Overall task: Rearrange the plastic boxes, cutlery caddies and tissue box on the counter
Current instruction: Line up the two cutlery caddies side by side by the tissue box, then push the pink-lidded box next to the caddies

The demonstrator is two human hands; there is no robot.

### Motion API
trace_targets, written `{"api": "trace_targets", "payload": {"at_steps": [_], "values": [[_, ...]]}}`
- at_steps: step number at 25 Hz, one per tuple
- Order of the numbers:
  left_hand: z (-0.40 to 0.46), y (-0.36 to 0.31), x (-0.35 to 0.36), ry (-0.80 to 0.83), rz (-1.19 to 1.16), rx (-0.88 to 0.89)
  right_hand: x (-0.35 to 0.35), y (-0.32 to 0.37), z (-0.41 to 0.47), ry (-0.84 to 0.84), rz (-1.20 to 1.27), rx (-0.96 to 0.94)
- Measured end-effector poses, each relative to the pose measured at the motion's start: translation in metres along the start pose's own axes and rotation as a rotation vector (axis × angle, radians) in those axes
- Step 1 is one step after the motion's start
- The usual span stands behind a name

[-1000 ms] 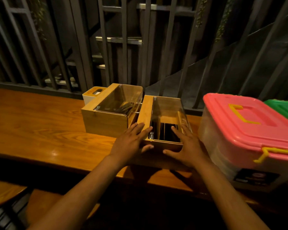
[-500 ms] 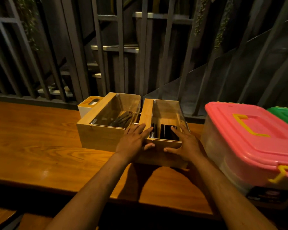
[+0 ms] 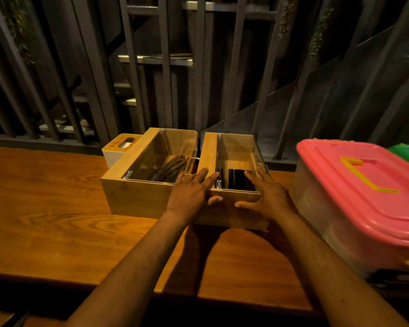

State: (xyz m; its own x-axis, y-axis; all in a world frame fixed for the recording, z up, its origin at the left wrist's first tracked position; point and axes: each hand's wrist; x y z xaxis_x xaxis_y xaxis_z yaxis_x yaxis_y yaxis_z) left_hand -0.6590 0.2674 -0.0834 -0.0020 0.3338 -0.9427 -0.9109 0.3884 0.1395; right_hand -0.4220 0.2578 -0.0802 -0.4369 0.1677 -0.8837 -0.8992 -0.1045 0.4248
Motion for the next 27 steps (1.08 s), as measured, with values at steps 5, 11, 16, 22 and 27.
{"api": "trace_targets", "payload": {"at_steps": [5, 11, 16, 22, 27], "values": [[-0.001, -0.002, -0.004, 0.022, 0.004, -0.006, -0.010, 0.008, -0.007, 0.053, -0.104, 0.034], [-0.020, -0.034, -0.040, 0.000, 0.028, -0.043, -0.024, 0.033, -0.054, 0.016, -0.230, 0.057], [-0.050, -0.092, -0.093, -0.159, -0.204, -0.009, -0.112, 0.021, -0.114, -0.261, 0.112, -0.141], [-0.053, -0.204, -0.136, -0.277, -0.310, 0.083, -0.222, -0.077, -0.169, -0.557, 0.057, 0.013], [-0.046, -0.299, -0.134, -0.184, -0.323, 0.070, -0.223, -0.165, -0.194, -0.302, 0.000, 0.026]]}}
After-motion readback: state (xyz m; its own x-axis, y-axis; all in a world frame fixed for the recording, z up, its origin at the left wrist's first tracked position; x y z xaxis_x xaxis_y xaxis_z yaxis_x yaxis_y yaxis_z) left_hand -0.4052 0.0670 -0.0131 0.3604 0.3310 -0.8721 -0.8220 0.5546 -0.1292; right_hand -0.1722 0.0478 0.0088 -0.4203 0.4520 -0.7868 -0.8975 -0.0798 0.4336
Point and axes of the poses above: each hand's wrist, its own z-axis towards the middle knuckle, its own x-axis out of the palm, y = z × x, and after that the axes turned 6 degrees about z, right-handed
